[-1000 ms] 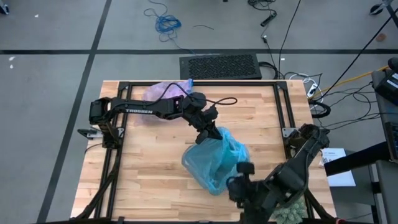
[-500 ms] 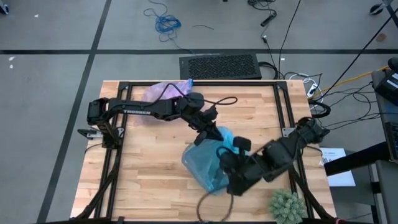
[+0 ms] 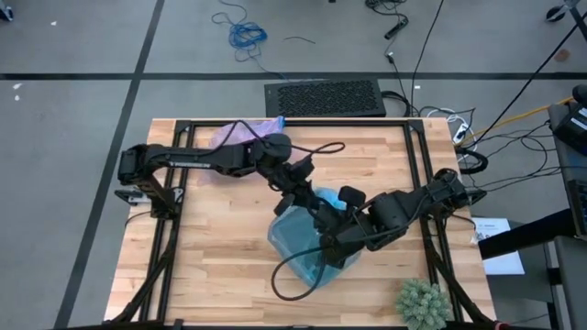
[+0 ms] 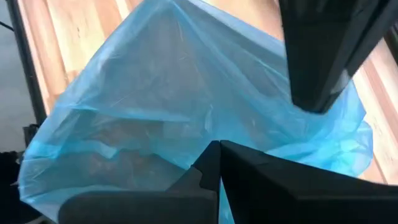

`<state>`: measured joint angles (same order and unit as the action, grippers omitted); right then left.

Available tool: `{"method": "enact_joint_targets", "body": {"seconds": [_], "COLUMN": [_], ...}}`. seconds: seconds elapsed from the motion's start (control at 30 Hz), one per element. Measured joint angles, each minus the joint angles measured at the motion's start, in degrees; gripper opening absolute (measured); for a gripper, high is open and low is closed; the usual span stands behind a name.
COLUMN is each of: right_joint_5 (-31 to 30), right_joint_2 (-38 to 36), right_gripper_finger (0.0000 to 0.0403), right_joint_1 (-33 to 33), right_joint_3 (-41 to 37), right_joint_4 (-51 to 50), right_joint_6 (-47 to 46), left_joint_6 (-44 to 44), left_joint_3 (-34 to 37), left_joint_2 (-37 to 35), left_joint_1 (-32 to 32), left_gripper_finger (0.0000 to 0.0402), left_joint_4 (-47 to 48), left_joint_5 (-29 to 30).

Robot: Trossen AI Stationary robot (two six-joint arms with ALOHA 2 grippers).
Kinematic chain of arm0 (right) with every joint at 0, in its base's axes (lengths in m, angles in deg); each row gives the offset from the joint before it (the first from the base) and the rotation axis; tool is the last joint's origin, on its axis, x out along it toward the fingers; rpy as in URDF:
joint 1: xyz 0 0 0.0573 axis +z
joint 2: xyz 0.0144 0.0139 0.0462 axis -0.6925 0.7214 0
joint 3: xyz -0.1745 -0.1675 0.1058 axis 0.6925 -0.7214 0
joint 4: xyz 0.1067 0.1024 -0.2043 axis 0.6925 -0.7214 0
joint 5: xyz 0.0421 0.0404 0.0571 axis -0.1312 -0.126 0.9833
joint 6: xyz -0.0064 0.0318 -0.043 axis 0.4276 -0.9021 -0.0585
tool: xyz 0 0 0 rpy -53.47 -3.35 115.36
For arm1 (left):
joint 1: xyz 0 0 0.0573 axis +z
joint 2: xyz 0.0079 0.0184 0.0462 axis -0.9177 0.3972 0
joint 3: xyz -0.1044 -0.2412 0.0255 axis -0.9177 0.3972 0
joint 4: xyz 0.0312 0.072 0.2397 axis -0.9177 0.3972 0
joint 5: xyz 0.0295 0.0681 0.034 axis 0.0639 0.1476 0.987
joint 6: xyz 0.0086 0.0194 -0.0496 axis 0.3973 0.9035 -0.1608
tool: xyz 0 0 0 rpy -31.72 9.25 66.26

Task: Place trash/remove bag and relplace
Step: Insert the new trash bag into the trash bin

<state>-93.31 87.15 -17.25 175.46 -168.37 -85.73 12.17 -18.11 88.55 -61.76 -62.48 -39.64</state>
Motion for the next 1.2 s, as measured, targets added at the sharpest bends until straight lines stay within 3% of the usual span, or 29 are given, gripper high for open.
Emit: {"method": "enact_joint_targets", "body": {"seconds": [0.37,0.57,0.7,0.93,1.2], "right_joint_5": [8.6,11.2,16.1,16.9,21.0], "right_joint_2": [-1.7,-5.9,-4.7,-2.0,-1.5], "right_gripper_finger": [0.0000,0.0000,0.0000,0.0000,0.0000], "right_joint_1": [-1.4,-6.2,-8.7,-9.4,-9.7], "right_joint_3": [0.0,0.0,-0.6,-11.7,-21.9], "right_joint_4": [0.0,0.0,0.0,0.1,14.0], "right_joint_6": [5.3,10.1,16.1,18.5,15.6], "left_joint_6": [-1.2,-1.9,-3.7,-8.2,-13.2], "left_joint_3": [0.1,0.1,0.1,0.1,0.1], "left_joint_2": [-6.2,-10.1,-13.4,-18.8,-19.3], "left_joint_1": [-0.9,-4.8,-8.4,-13.7,-17.6], "left_gripper_finger": [0.0001,0.0001,0.0000,0.0000,0.0000], "left_joint_4": [17.0,23.8,29.4,37.0,36.4], "left_joint_5": [6.0,10.0,13.5,25.5,28.1]}}
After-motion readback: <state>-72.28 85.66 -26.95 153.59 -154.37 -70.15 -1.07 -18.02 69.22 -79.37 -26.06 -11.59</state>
